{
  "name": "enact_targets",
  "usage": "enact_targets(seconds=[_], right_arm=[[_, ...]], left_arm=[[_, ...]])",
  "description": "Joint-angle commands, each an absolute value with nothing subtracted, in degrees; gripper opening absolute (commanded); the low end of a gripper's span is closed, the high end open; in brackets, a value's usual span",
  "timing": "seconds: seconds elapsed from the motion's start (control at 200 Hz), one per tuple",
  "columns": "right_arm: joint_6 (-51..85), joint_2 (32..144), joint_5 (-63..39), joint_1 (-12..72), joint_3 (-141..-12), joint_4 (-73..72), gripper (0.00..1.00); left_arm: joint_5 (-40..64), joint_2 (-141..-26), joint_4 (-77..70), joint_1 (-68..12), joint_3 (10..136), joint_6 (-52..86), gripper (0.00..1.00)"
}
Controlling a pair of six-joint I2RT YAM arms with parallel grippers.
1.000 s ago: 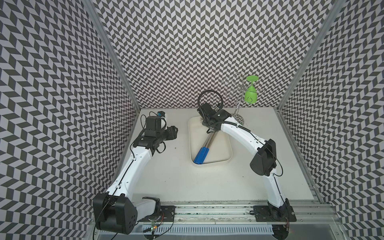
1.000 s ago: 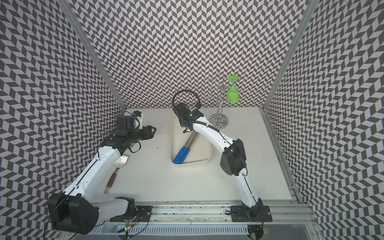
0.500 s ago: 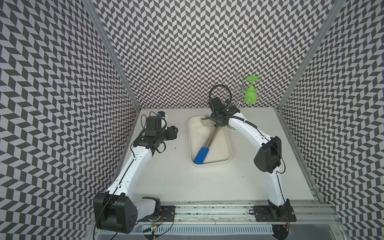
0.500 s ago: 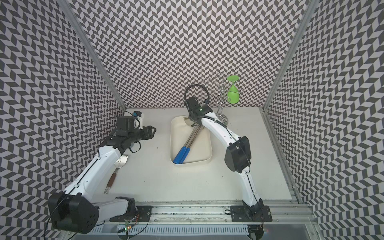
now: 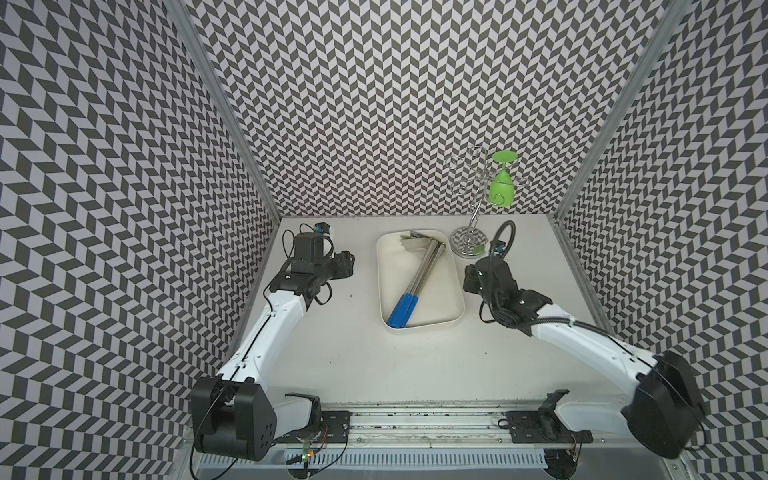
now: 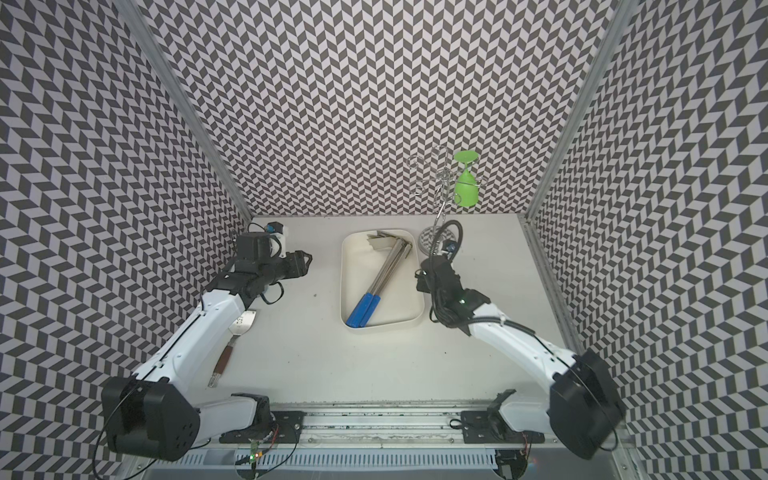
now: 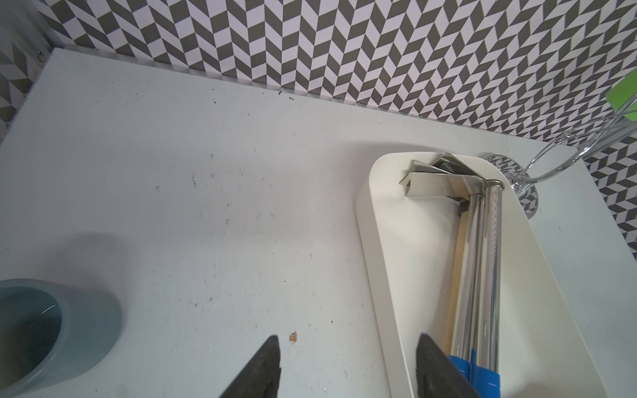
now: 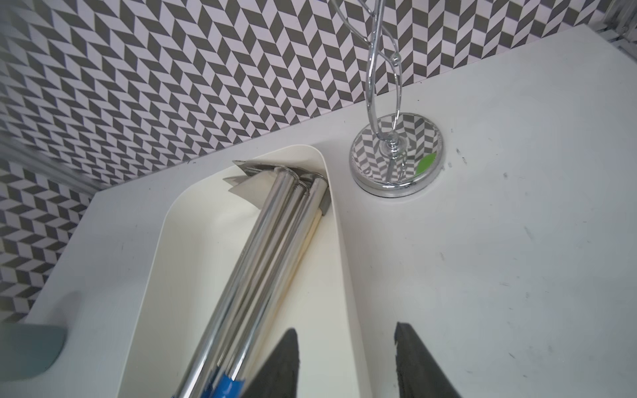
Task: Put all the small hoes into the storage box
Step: Reset both arms
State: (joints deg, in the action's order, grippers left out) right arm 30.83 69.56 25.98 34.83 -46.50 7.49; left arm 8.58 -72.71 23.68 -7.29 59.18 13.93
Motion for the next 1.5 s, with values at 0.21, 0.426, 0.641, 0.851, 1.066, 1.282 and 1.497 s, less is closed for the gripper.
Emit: enact_targets(seconds=[0.21,0.426,0.641,0.851,1.066,1.282,1.497], right_arm=[[9.62,59.73,41.16,29.77,-23.85,-30.69,0.56],[4.17,64.33,33.1,17.61,-14.03,-52.06,0.72],[0.54,76.45,27.38,10.69,-13.94,-63.6,0.76],[6.11,82.89,21.54,3.46,-9.12,-76.13,0.77],[4.23,84.93,14.63,2.58,-9.56,-75.46,0.79],[3.3,89.36,14.01,2.63,-9.09,-82.96,0.84],[3.13,89.83,14.06,2.7,-9.27,-83.56,0.92]], left_arm=[[5.48,-74.69,9.75,-5.29,52.93,14.11,1.0],[3.26,-73.64,-6.23,-2.33,43.51,15.16,1.0],[2.98,-75.49,-21.58,4.89,33.4,21.21,1.0],[0.49,-77.48,-33.34,8.17,27.21,19.98,1.0],[-0.62,-80.66,-39.14,8.7,28.24,17.76,1.0],[-2.99,-80.67,-47.11,7.38,26.41,12.05,1.0],[-5.26,-78.29,-50.61,6.94,20.89,10.81,1.0]])
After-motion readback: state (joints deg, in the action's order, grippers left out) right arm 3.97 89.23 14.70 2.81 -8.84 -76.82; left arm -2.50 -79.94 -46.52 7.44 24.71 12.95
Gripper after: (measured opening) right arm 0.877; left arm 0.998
